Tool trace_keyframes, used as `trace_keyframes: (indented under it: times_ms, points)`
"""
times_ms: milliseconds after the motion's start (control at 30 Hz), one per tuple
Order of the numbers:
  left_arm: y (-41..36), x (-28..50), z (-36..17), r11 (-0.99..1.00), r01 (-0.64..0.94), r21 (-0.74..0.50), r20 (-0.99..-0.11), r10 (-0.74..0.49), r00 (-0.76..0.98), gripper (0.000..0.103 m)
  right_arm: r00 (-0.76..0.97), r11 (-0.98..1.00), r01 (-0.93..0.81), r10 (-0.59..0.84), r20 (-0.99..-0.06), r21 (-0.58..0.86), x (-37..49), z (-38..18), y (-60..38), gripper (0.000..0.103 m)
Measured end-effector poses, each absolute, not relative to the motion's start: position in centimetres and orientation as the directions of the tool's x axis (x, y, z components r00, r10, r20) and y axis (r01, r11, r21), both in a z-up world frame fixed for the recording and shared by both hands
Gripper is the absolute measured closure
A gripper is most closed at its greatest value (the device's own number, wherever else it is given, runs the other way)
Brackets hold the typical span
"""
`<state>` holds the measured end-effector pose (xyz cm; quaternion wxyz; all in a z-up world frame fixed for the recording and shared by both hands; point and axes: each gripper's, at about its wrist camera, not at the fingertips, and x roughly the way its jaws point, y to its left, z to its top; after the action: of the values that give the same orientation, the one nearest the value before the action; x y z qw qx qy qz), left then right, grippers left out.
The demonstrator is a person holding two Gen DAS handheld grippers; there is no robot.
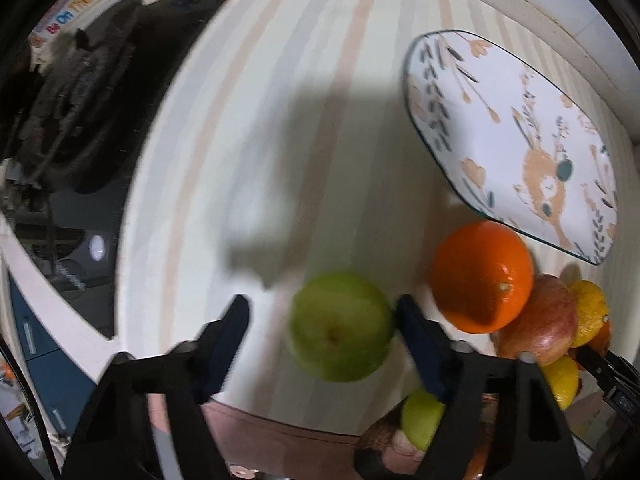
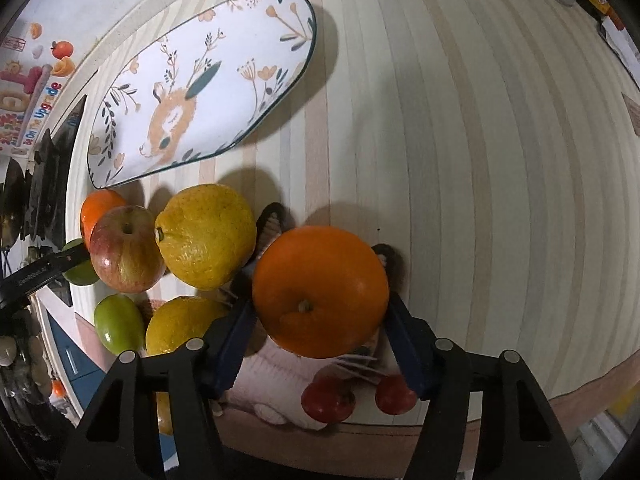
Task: Organize fruits
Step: 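Grasp a green apple with the left tool while the right tool grasps an orange, then place the green apple and orange on the deer plate, opening both tools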
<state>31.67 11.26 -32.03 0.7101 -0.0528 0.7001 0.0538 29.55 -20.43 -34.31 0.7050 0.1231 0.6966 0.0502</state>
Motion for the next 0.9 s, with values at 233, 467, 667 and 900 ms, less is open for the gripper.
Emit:
trace_keyframes:
  times_ms: [233, 467, 667, 900]
  points:
    - [10.0, 30.8, -32.3, 0.99, -0.143, 0.015, -0.999, 0.02, 0.034, 0.05, 0.05, 0.971, 0.093, 0.215, -0.975, 0.219, 28.4, -33.8, -20.2, 0.038]
    - [8.6, 29.7, -27.5, 0.991, -0.13, -0.011, -0.997, -0.001, 0.075, 0.05, 0.111, 0.962, 0.107, 0.241, -0.964, 0.252, 27.7, -30.7, -20.8, 0.038]
    - [5.8, 31.8, -20.7, 0.993, -0.07, -0.096, -0.98, -0.082, 0.183, 0.05, 0.199, 0.947, 0.057, 0.3, -0.933, 0.316, 30.0, -26.0, -19.8, 0.038]
    - [3.3, 39.7, -21.2, 0.994, -0.017, -0.112, -0.978, -0.108, 0.179, 0.05, 0.219, 0.951, 0.0, 0.301, -0.928, 0.309, 36.9, -25.7, -17.0, 0.038]
